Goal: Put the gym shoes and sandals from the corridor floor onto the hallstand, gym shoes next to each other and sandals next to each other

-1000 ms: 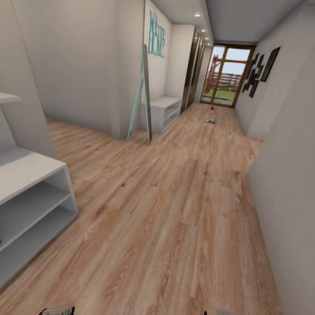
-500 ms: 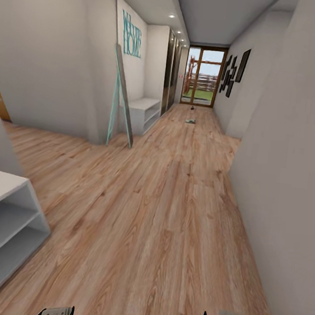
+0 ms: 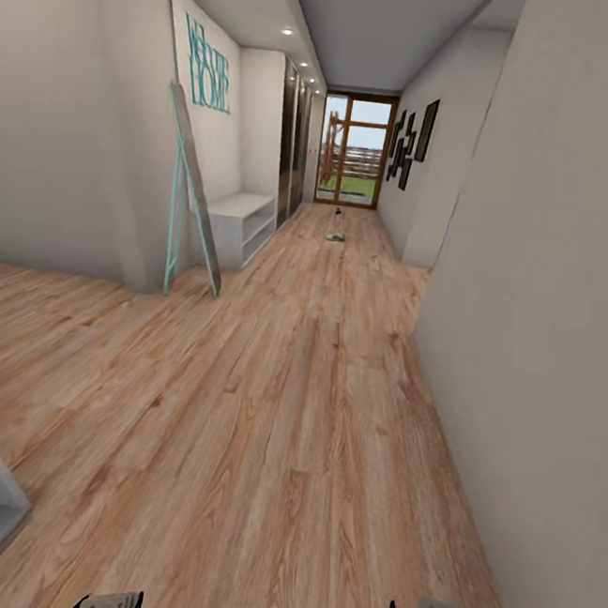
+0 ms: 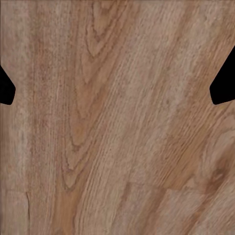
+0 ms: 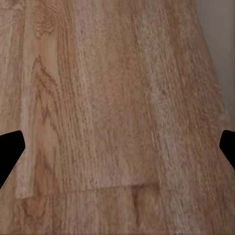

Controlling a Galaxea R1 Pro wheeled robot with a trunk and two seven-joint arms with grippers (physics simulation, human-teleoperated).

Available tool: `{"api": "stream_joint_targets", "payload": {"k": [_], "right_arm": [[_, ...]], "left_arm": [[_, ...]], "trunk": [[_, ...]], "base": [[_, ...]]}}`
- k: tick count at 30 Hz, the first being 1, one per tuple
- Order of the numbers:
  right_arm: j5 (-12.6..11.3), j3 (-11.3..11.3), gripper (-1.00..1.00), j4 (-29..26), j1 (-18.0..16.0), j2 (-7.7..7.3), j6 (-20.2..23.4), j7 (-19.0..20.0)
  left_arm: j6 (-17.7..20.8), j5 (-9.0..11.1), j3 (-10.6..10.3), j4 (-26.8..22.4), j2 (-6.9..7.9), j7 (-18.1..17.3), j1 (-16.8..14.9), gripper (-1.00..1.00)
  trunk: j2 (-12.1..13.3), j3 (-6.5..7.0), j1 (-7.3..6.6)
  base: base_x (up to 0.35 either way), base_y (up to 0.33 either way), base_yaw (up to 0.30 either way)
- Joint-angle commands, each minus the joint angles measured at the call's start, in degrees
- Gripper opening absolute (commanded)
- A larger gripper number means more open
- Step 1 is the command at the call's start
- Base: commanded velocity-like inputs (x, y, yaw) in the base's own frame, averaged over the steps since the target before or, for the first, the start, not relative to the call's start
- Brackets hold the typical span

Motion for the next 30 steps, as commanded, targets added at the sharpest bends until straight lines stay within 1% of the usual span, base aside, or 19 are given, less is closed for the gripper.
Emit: {"api": "stream_joint_targets", "payload": {"k": [1, 10, 27, 30], "right_arm": [[-0.6, 0.5, 1.00, 0.1, 0.0, 0.10, -0.2, -0.1], [-0.5, 0.5, 1.00, 0.1, 0.0, 0.25, -0.2, -0.1], [-0.5, 0.5, 1.00, 0.1, 0.0, 0.31, 0.1, -0.1], [-0.5, 0.5, 1.00, 0.1, 0.6, 0.30, 0.1, -0.1]], "left_arm": [[-0.2, 0.2, 0.0, 0.0, 0.00, -0.1, 0.0, 1.00], [-0.2, 0.2, 0.0, 0.0, 0.00, -0.1, 0.0, 1.00], [-0.2, 0.2, 0.1, 0.1, 0.00, -0.1, 0.0, 1.00], [-0.2, 0.2, 0.1, 0.1, 0.00, -0.1, 0.0, 1.00]], "trunk": [[0.0, 0.03, 0.03], [0.0, 0.74, 0.03], [0.0, 0.85, 0.03], [0.0, 0.85, 0.03]], "base": [[0.339, 0.000, -0.160], [0.339, 0.000, -0.105], [0.339, 0.000, -0.005], [0.339, 0.000, 0.000]]}}
